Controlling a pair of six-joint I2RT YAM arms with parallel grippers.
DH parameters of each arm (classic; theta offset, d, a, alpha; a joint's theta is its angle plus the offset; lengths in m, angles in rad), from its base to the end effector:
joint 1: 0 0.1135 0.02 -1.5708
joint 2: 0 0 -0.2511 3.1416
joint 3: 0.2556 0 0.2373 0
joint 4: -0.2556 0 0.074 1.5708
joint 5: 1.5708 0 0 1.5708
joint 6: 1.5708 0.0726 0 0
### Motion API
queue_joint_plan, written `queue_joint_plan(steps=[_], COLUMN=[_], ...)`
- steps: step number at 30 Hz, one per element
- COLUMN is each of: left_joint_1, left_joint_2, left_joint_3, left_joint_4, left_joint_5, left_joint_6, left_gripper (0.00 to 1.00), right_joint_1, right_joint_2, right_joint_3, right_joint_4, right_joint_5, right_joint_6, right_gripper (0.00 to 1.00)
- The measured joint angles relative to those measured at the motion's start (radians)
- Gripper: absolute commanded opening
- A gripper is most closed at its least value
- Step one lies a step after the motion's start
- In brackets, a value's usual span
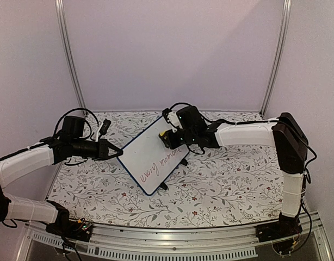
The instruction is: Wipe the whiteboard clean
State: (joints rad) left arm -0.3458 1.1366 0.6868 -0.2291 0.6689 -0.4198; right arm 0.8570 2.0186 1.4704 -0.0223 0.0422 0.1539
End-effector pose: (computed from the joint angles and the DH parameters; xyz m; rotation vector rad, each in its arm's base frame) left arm 0.2191 -0.1268 0.2133 0.2967 2.3123 -1.1520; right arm 0.3161 0.3603 0.1923 -0.7306 2.0652 0.5392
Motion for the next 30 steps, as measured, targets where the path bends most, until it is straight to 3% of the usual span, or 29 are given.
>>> queue_joint_plan(steps=[6, 19, 30], left_joint_1=[0.000, 0.000, 0.000], left_joint_2=[0.000, 0.000, 0.000], left_joint_3=[0.000, 0.000, 0.000], left_joint_4=[-0.002, -0.002, 0.000], left_joint_5=[-0.003, -0.003, 0.003], left_joint_6=[-0.001, -0.006, -0.001], left_gripper=[0.00, 0.00, 0.00], right_joint_1=[-0.001, -0.007, -0.007], right_joint_2=[0.001, -0.064, -0.065], right_joint_3=[-0.023, -0.255, -0.201], right_joint_4=[0.023, 0.099, 0.033], right_joint_5=[-0.001, -0.001, -0.003], right_joint_6=[0.002, 0.031, 0.029], right_gripper=[0.18, 0.17, 0.17])
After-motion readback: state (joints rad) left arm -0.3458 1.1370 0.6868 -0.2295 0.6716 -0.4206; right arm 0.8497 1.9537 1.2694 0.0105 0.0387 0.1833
